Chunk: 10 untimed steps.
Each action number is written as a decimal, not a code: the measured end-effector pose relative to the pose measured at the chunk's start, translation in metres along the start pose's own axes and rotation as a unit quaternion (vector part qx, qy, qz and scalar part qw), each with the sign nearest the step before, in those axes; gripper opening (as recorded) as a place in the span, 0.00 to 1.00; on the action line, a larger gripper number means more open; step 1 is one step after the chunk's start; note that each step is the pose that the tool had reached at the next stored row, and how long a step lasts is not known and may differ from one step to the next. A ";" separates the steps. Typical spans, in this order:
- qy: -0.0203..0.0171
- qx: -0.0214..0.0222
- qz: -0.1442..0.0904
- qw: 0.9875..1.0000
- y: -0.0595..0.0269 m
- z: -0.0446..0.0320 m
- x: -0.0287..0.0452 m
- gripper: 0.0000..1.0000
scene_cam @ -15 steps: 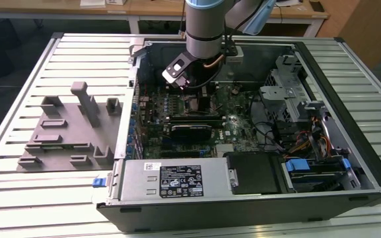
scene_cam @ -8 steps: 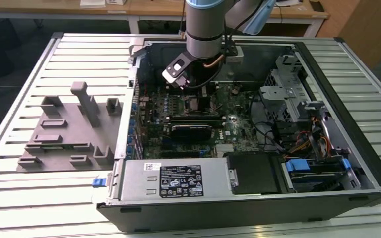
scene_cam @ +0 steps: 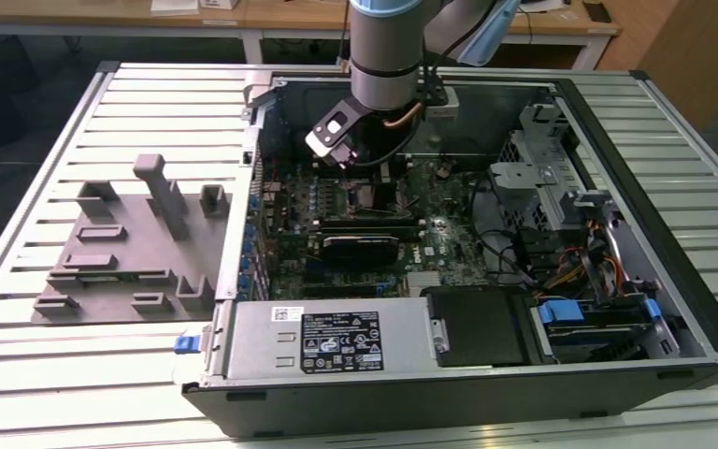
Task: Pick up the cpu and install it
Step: 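Place the cpu into insertion slot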
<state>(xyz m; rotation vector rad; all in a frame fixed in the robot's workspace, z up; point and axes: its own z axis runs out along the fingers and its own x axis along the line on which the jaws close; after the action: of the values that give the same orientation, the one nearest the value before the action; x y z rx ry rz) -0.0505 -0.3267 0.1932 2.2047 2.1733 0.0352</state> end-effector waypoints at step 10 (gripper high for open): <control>0.000 0.000 0.000 1.000 0.0002 -0.0055 -0.0002 0.60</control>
<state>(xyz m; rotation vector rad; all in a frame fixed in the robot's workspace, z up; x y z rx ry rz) -0.0505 -0.3268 0.1988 2.2047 2.1731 0.0344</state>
